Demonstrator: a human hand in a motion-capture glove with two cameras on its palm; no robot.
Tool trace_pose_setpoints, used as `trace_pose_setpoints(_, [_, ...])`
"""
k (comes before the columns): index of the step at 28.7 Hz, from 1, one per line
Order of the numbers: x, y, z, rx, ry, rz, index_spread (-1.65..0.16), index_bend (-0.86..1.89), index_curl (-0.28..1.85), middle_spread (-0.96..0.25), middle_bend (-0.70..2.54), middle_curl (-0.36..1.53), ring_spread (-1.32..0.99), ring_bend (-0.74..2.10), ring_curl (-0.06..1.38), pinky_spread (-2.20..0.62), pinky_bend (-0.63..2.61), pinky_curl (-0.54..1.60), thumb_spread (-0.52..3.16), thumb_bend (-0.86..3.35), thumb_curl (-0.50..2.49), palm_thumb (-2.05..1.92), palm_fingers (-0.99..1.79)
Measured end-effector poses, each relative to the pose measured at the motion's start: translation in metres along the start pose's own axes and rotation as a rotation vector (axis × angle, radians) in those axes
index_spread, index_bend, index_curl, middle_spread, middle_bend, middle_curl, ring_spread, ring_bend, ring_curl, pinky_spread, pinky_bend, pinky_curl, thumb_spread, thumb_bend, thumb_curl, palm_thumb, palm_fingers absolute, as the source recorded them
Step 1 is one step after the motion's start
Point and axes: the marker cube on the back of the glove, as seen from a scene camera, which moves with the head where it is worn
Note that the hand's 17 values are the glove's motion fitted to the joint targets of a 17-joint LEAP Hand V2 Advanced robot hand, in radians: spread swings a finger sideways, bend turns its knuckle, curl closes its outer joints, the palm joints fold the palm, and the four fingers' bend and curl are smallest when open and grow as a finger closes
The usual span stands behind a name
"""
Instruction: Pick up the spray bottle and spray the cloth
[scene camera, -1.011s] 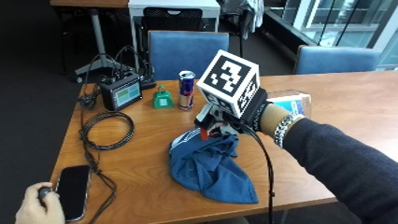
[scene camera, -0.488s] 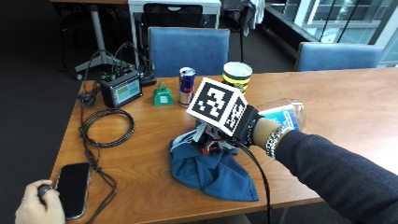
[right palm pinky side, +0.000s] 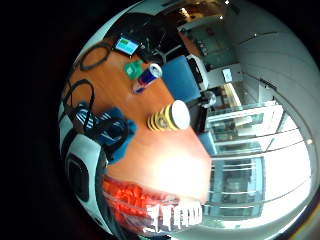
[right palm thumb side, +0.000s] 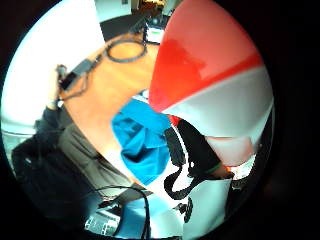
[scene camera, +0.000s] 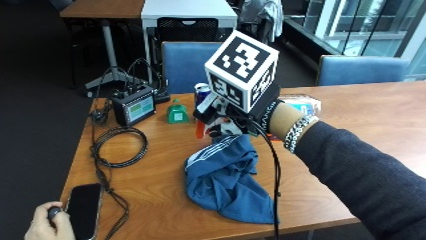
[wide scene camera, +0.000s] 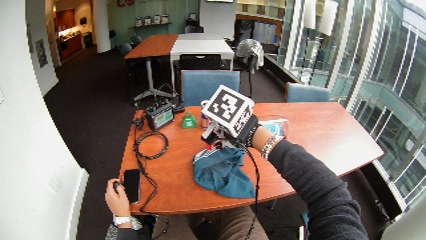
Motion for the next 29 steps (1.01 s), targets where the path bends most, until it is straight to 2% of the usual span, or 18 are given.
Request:
trace_pose_setpoints(10, [-0.001, -0.038, -0.068, 0.275, -0.404, 0.158, -0.3, 0.18, 0.46, -0.24, 0.61, 0.49, -0.24, 0.7, 0.44, -0.36, 0.52, 0.4, 1.15, -0.02, 0.32, 0.67, 1.41])
trace_pose_setpoints(15, [-0.013, -0.05, -0.083, 0.421, -0.661, 0.234, -0.3, 0.18, 0.46, -0.24, 0.61, 0.49, -0.24, 0.7, 0.44, -0.37, 0.52, 0.4, 1.15, -0.02, 0.32, 0.67, 1.41])
trace_pose_setpoints(21, [-0.036, -0.061, -0.068, 0.611, -0.938, 0.38, -0.3, 0.18, 0.46, -0.23, 0.61, 0.49, -0.24, 0.7, 0.44, -0.37, 0.53, 0.41, 1.15, -0.02, 0.32, 0.67, 1.41])
trace_pose_setpoints(29, [-0.064, -0.08, -0.019, 0.709, -1.18, 0.525, -0.3, 0.17, 0.45, -0.23, 0.6, 0.48, -0.23, 0.71, 0.44, -0.36, 0.54, 0.41, 1.16, -0.01, 0.32, 0.69, 1.39])
